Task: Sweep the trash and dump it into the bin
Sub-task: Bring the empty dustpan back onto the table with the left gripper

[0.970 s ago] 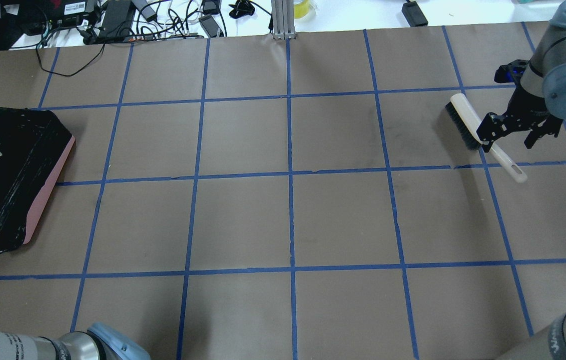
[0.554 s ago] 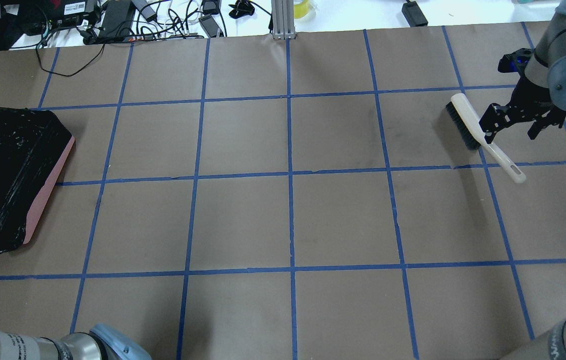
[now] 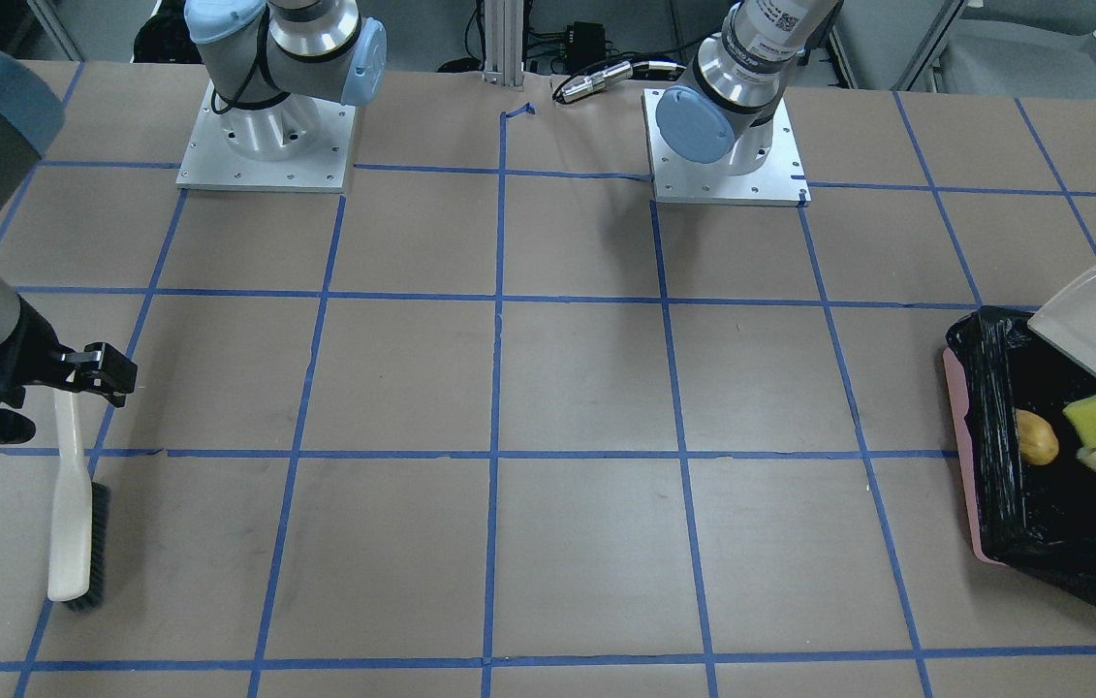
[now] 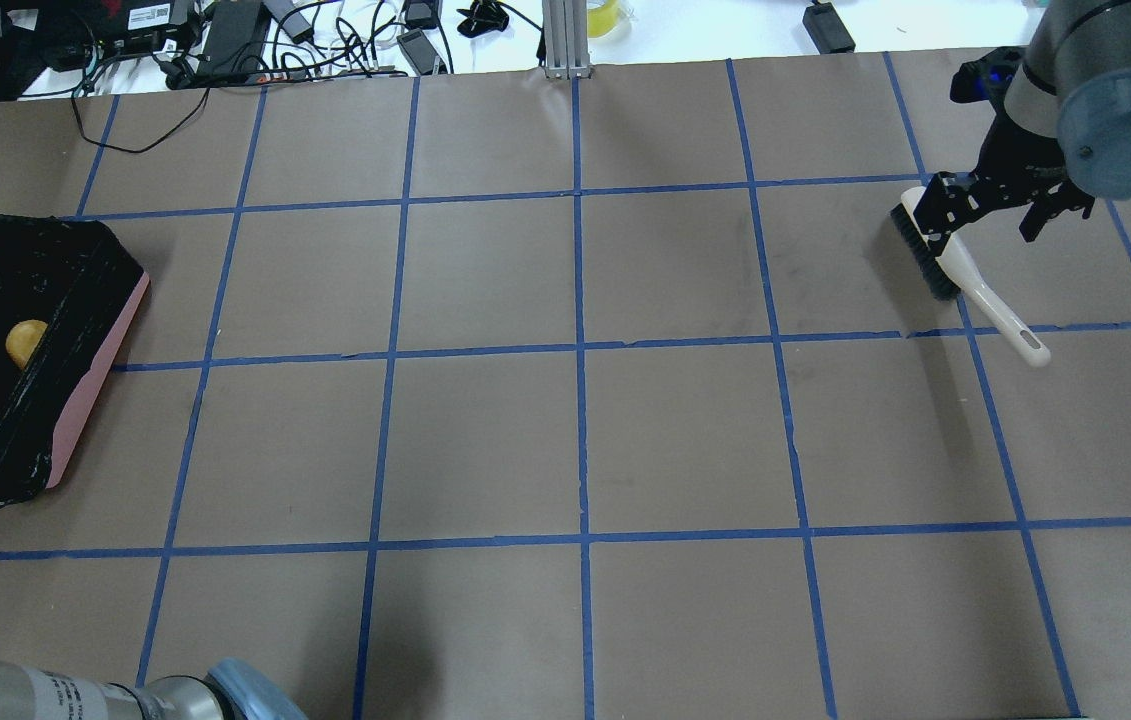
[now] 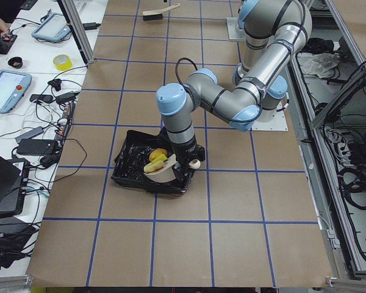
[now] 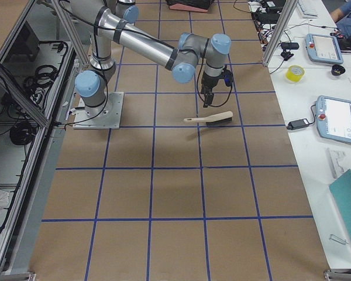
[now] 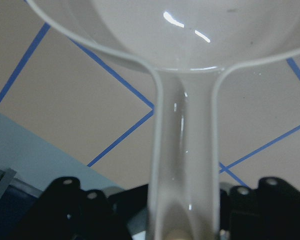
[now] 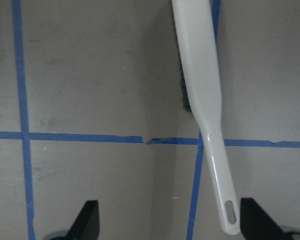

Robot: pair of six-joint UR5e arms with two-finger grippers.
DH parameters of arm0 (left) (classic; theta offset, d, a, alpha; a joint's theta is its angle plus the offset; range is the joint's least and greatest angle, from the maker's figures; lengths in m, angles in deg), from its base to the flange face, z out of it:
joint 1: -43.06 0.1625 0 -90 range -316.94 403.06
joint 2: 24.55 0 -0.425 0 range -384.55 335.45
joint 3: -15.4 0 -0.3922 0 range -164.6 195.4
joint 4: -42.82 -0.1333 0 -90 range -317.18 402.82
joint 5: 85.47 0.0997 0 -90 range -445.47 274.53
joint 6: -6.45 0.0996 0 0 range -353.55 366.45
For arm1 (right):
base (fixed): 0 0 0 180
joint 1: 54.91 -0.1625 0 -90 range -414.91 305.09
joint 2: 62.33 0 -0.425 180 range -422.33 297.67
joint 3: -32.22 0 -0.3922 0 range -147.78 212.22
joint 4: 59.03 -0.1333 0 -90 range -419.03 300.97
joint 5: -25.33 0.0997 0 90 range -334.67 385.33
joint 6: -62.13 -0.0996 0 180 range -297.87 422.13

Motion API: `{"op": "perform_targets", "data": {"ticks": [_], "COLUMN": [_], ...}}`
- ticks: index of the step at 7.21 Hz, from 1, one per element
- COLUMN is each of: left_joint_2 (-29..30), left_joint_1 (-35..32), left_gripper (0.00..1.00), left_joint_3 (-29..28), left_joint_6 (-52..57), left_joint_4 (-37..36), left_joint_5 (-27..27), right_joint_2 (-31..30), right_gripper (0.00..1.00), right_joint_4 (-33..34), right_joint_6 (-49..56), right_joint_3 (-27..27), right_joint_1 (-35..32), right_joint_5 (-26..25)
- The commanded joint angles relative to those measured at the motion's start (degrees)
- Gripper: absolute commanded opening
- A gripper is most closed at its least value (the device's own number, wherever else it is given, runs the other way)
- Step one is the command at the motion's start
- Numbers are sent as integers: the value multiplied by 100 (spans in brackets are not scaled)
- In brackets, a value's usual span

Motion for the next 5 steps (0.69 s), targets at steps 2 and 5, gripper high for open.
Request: {"op": "perform_targets", "data": {"ticks": [2,5], "left_joint_2": [-121,-410], "left_joint_1": [-356,-408], "left_gripper": [0,0], "left_joint_3": [-6,-16], "left_joint_6": [350,1035], "left_joint_4": [-179,223], "left_joint_5": [177,-1384], "right_joint_2": [-396,-484], "right_gripper": [100,100], "right_joint_4": [-257,-240], "right_joint_6": [-643,-662], "right_joint_3": [16,25], "right_joint_1": [-729,-984], "right_joint_5": [42,95]}}
